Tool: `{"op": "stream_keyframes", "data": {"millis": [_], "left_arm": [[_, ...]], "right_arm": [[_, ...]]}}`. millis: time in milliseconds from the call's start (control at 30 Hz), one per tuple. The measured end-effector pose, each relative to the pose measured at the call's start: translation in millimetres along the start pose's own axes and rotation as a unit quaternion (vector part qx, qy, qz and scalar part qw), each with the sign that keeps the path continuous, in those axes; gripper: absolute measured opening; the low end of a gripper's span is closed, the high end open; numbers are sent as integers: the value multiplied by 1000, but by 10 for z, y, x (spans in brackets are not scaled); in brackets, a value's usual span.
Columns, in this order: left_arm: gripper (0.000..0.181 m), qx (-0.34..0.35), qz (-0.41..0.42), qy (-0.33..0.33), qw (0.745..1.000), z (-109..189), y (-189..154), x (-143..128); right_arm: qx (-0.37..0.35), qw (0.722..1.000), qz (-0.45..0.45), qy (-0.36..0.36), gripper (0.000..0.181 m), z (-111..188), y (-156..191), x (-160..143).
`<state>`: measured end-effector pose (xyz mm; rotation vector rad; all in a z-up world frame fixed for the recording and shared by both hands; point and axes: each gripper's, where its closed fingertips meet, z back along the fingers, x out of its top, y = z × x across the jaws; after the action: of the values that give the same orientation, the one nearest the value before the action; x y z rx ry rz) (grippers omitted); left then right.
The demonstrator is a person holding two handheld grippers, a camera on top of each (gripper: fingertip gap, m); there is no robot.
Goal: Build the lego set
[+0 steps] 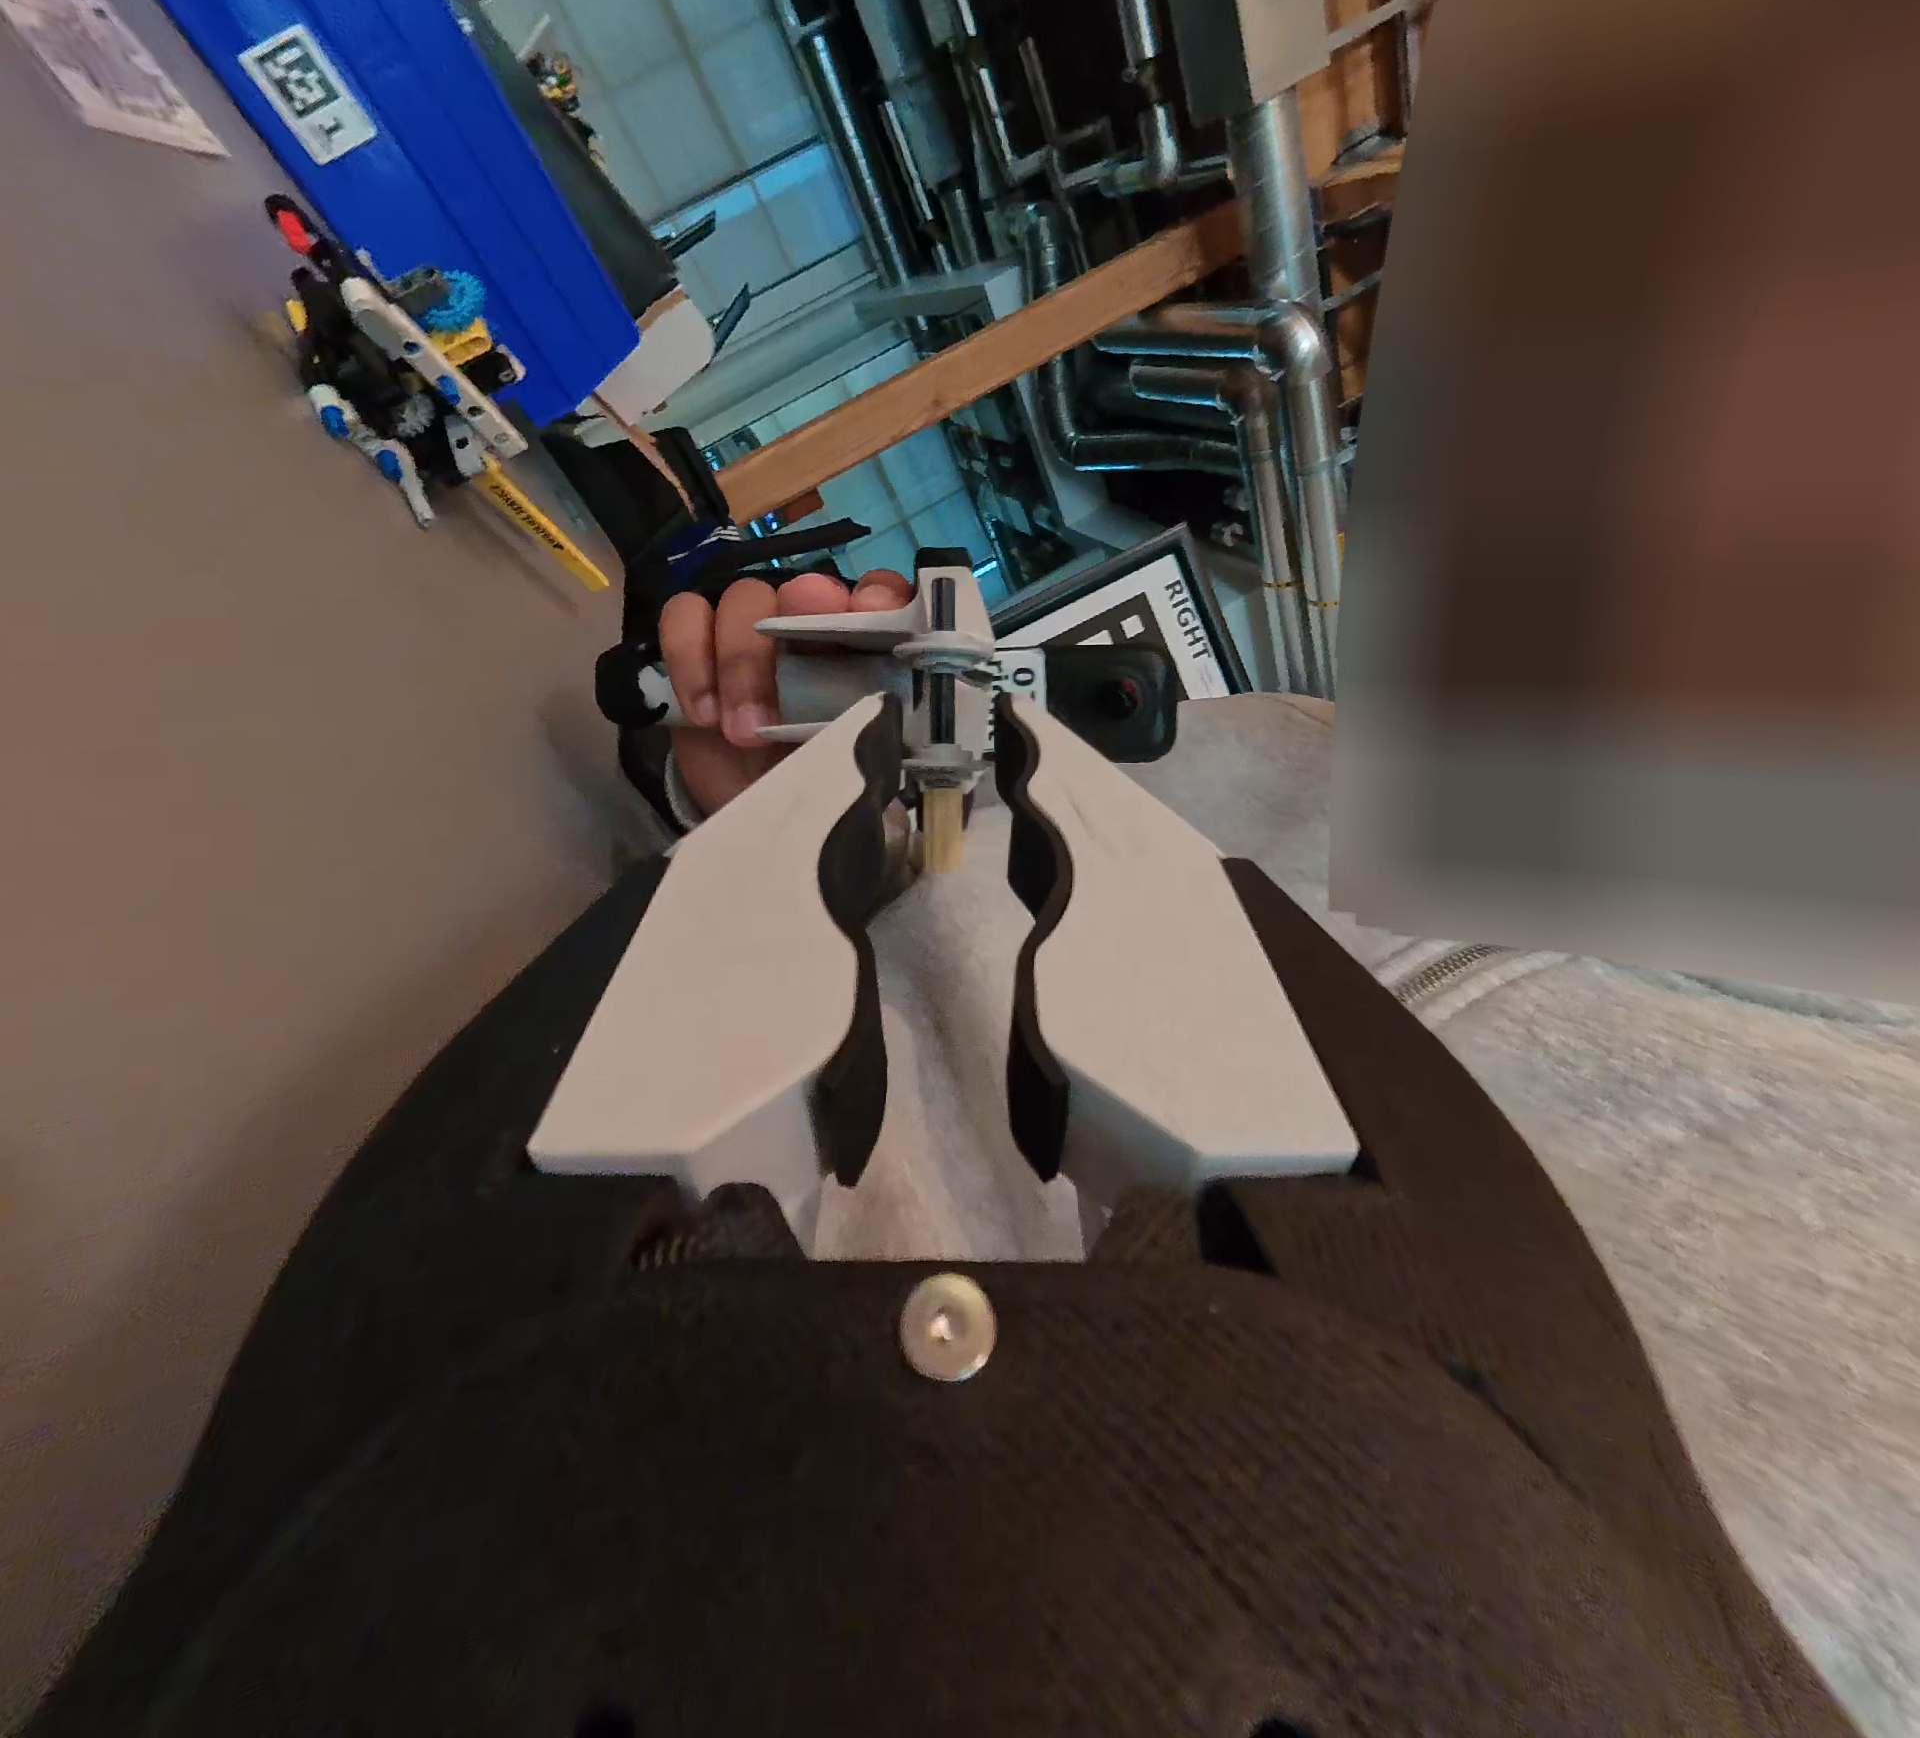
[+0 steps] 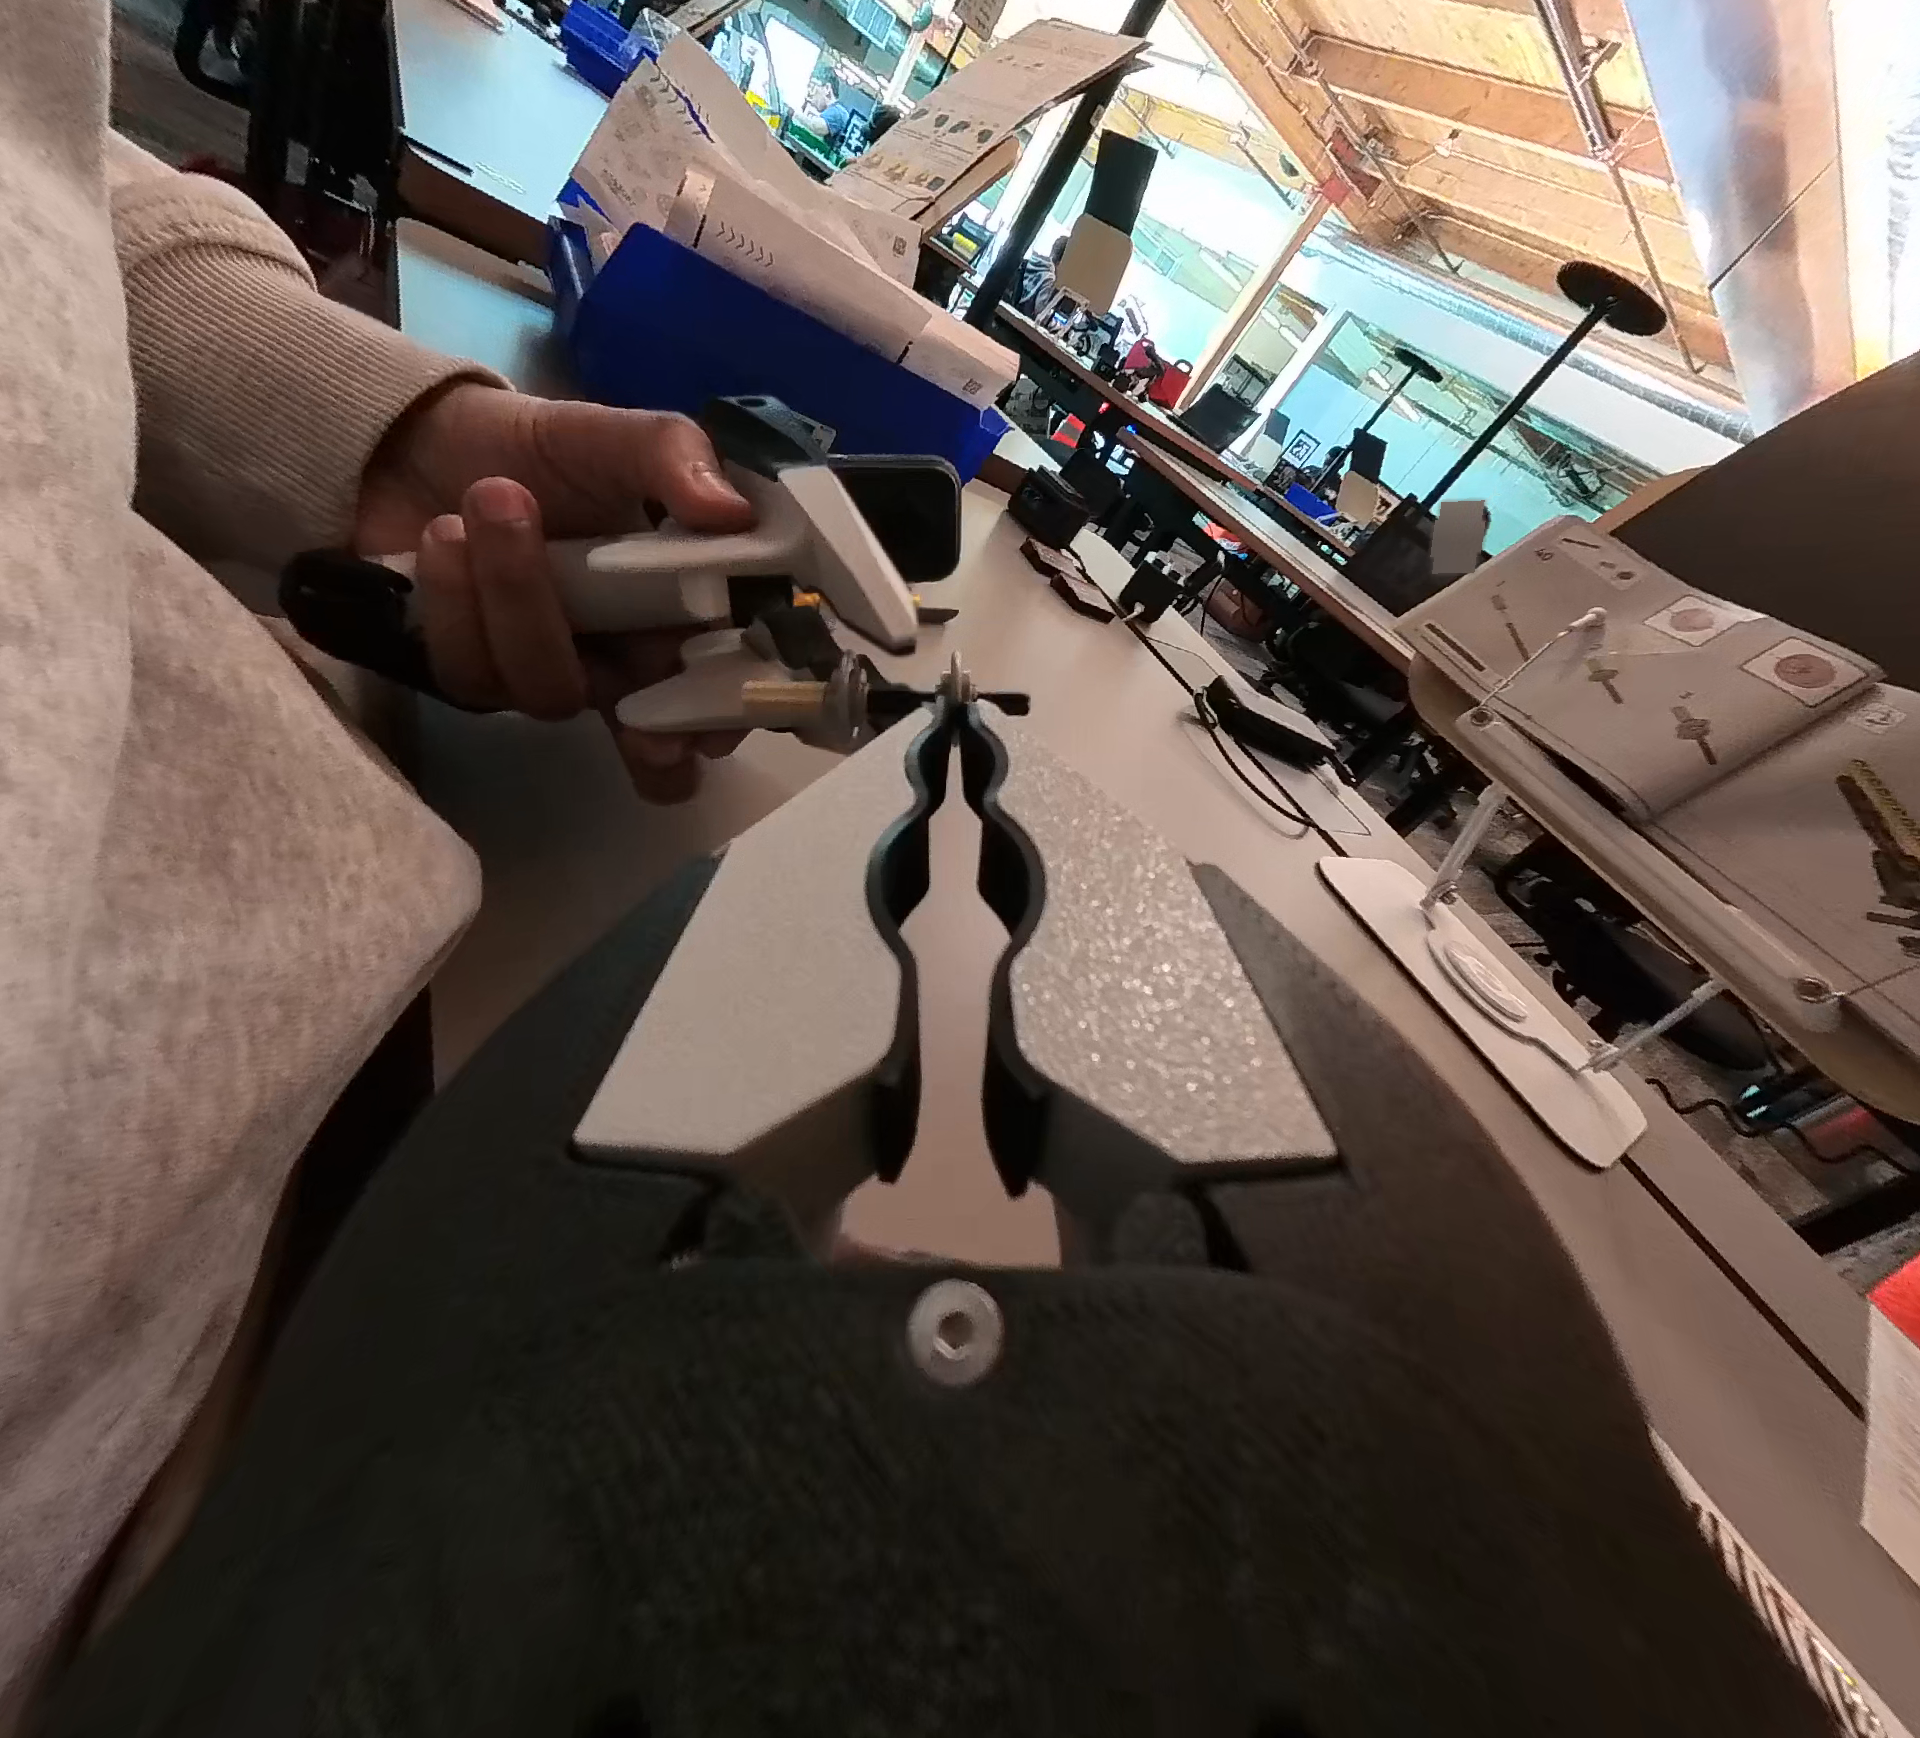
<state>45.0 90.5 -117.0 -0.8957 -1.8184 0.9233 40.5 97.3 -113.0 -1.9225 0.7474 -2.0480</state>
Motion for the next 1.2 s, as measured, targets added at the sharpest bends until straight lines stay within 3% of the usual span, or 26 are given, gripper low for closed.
{"op": "stream_keyframes", "data": {"millis": [33,133,433,933,1033,1200], "left_arm": [[13,8,3,1,1000,-5,26,-8],[1,19,10,-2,1000,-15,69,-13],[2,27,53,-28,998,-27,155,10],[6,49,43,-17,998,8,204,16],[5,35,47,-3,998,19,185,-32],[4,32,55,64,996,-18,185,-220]], "right_arm": [[2,1000,0,1,0,-4,6,-7],[7,1000,-1,12,0,-20,26,-54],[9,998,-53,41,0,-44,-17,-157],[-8,987,-147,72,0,-115,-68,-228],[30,990,-133,47,0,-102,-18,-200],[88,977,-192,12,38,23,-1,-215]]}}
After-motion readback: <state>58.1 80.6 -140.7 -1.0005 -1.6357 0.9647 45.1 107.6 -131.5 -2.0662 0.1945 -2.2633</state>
